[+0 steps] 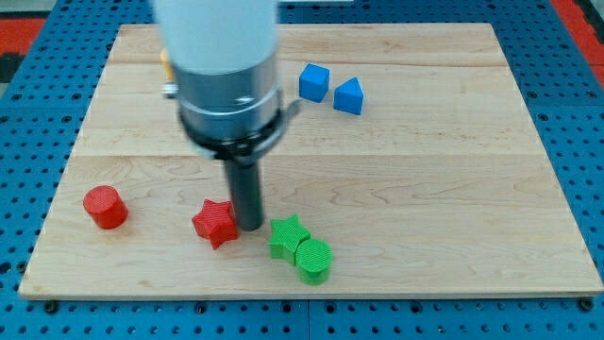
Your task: Place your arm to the bottom left of the blue cube
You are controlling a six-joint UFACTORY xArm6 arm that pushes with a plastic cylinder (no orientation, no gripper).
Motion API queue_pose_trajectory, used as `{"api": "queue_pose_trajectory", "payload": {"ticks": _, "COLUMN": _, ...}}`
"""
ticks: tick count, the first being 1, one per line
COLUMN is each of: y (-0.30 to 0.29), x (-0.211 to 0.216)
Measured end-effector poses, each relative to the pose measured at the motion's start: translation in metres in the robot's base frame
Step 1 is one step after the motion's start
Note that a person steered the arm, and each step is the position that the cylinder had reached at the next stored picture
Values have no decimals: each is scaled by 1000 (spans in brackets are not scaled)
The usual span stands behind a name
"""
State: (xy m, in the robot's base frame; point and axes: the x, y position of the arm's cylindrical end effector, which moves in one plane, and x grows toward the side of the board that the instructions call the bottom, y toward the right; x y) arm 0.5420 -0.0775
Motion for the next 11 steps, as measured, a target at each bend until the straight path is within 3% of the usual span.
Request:
{"api": "queue_pose_trajectory", "payload": {"ticks": 2, "y": -119, "x": -2}}
{"api": "queue_pose_trajectory", "payload": {"ticks": 4, "y": -74, "x": -67}}
{"api": "queue_pose_trajectory", "payload": {"ticks": 5, "y": -70, "x": -69}}
{"api": "queue_pose_trajectory", "payload": {"ticks": 9, "y": -74, "x": -7}}
{"api": "queue_pose_trajectory", "payload": {"ticks": 10, "y": -41, "x": -40}}
{"api": "queue_pose_trajectory", "payload": {"ticks": 11, "y": 2, "x": -105}}
